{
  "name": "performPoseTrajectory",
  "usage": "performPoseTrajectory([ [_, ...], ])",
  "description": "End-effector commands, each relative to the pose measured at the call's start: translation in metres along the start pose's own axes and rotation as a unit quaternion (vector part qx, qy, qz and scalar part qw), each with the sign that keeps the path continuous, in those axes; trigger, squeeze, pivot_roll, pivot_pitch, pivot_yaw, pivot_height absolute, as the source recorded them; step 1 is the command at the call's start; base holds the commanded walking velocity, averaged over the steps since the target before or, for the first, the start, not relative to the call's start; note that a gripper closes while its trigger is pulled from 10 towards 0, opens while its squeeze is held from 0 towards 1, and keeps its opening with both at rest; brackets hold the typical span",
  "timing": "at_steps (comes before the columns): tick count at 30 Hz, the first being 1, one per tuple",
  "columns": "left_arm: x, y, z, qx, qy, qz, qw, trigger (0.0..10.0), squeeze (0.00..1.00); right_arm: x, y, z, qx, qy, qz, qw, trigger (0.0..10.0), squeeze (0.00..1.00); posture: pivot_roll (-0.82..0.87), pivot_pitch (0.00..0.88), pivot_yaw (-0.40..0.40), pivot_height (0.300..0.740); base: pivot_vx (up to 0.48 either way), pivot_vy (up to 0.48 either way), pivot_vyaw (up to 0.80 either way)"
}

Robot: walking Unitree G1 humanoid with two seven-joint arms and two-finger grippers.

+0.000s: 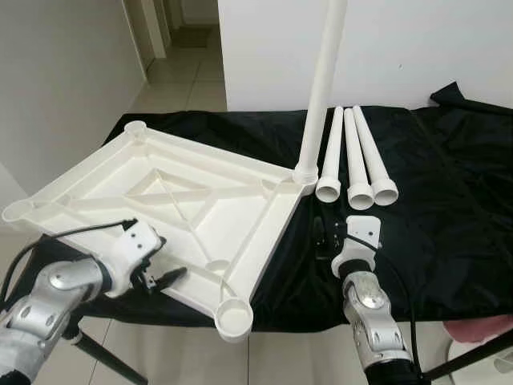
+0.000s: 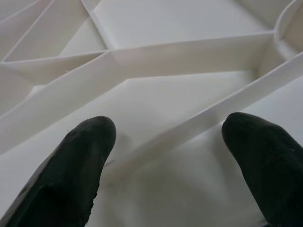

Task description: Building children table

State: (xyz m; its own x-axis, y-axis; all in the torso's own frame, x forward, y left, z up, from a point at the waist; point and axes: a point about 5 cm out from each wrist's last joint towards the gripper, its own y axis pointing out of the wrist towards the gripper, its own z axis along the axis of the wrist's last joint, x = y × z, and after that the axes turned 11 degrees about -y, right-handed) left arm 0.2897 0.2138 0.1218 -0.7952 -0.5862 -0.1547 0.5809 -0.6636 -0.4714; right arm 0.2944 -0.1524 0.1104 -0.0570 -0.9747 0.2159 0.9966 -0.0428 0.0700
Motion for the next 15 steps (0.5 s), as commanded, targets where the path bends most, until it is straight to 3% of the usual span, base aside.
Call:
performPoseTrajectory([
  [1, -0.007, 0.003, -0.013, -0.049, 0.027, -0.002, 0.998, 10.0, 1.0, -0.002, 0.004, 0.002, 0.0, -0.003, 0.002, 1.0, 10.0, 0.0, 0.0, 0.028, 0.053, 0.74, 0.0, 0.0, 0.0],
  [2, -0.009, 0.006, -0.013, -0.053, 0.026, -0.004, 0.998, 10.0, 0.0, -0.002, 0.004, 0.003, 0.002, -0.003, 0.002, 1.0, 10.0, 0.0, 0.0, 0.028, 0.053, 0.74, 0.0, 0.0, 0.0],
  [15, -0.012, 0.018, -0.018, -0.093, 0.023, -0.067, 0.993, 10.0, 0.0, 0.0, 0.005, 0.004, 0.003, -0.005, -0.003, 1.0, 10.0, 0.0, -0.01, 0.032, 0.066, 0.74, 0.0, 0.0, 0.0],
])
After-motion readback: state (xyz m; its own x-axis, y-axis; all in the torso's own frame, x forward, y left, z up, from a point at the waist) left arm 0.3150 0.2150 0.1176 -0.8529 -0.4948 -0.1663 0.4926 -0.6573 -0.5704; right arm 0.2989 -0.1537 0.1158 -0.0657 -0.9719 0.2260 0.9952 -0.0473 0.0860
